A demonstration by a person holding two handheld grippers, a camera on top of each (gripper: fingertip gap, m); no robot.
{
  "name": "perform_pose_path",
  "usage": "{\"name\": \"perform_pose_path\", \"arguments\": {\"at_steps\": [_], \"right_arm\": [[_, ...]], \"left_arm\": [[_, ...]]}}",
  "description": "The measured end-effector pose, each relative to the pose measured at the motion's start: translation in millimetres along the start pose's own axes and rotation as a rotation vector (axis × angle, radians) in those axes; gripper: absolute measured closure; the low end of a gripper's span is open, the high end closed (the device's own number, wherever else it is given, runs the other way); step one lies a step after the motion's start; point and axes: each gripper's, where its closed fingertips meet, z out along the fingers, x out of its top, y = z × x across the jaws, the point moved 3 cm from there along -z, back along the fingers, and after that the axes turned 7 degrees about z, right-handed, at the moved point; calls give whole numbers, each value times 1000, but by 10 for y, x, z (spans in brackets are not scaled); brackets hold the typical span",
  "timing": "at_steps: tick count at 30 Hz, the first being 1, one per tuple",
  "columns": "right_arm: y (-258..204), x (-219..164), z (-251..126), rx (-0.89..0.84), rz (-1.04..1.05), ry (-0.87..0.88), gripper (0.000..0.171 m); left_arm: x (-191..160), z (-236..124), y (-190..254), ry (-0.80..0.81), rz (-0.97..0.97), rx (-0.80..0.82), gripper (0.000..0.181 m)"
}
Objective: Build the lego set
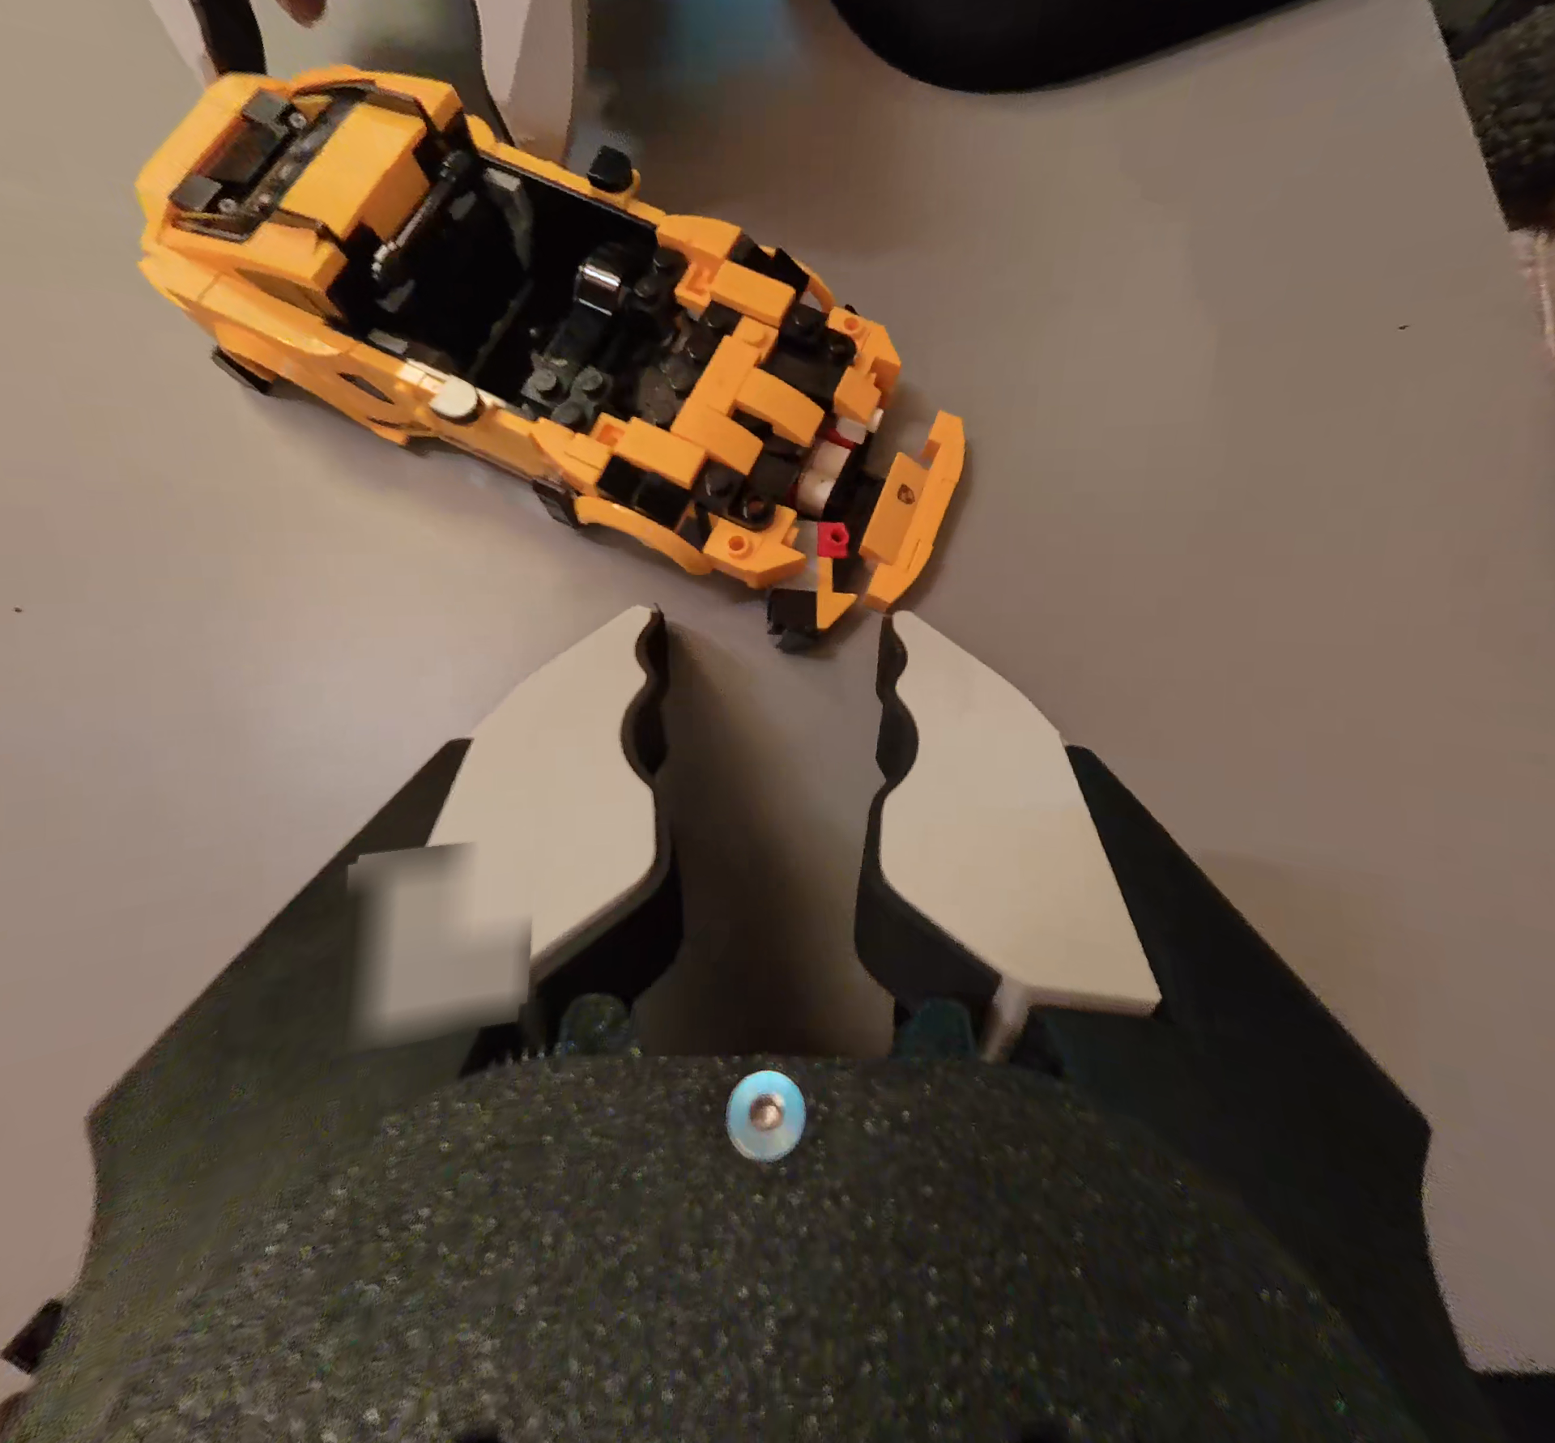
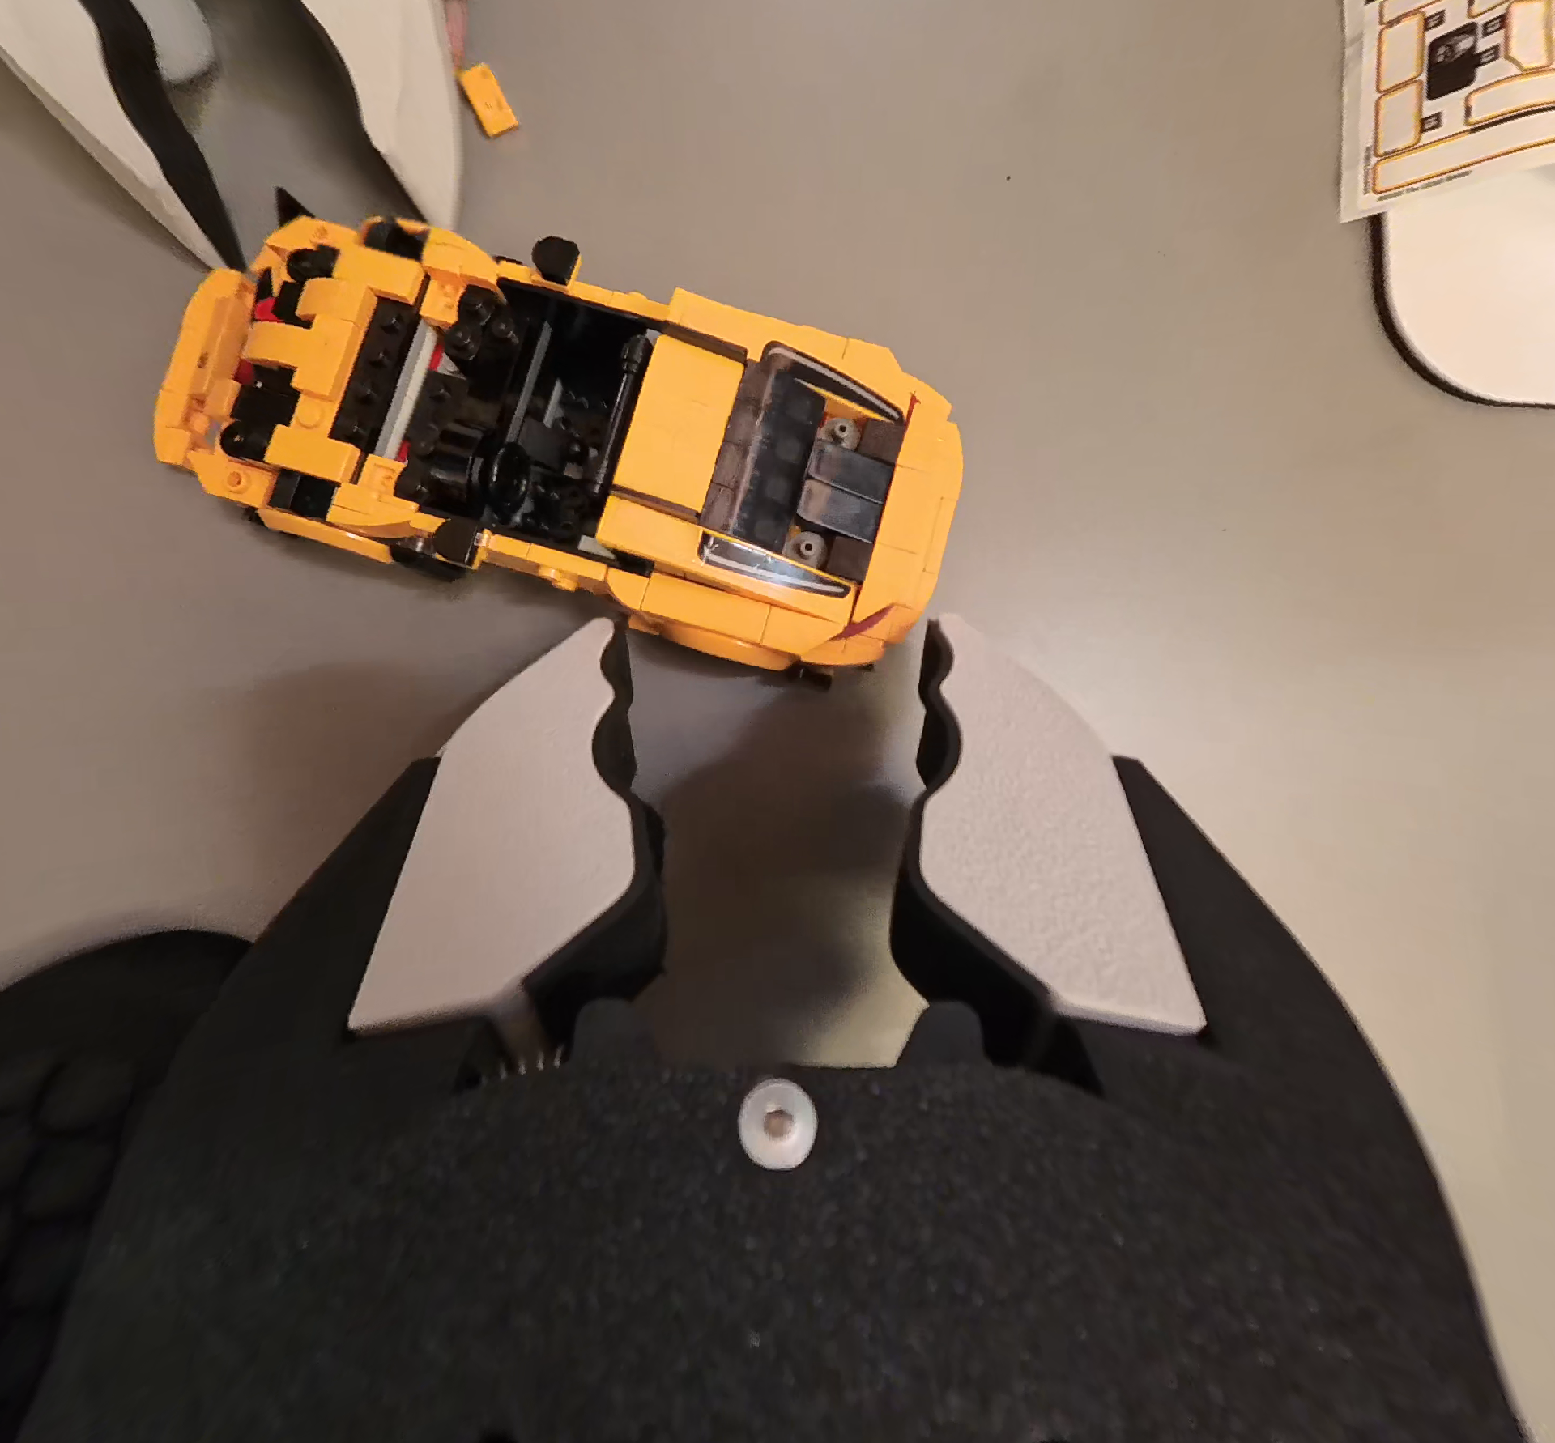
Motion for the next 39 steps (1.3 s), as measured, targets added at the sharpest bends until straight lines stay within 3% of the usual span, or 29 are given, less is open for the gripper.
{"name": "perform_pose_path", "arguments": {"at_steps": [10, 39], "right_arm": [[-24, 67, 61, 94, 36, 13, 104], [-55, 53, 92, 23, 35, -7, 100]], "left_arm": [[28, 16, -87, 44, 103, 46, 143], [41, -20, -50, 68, 155, 101, 134]]}}
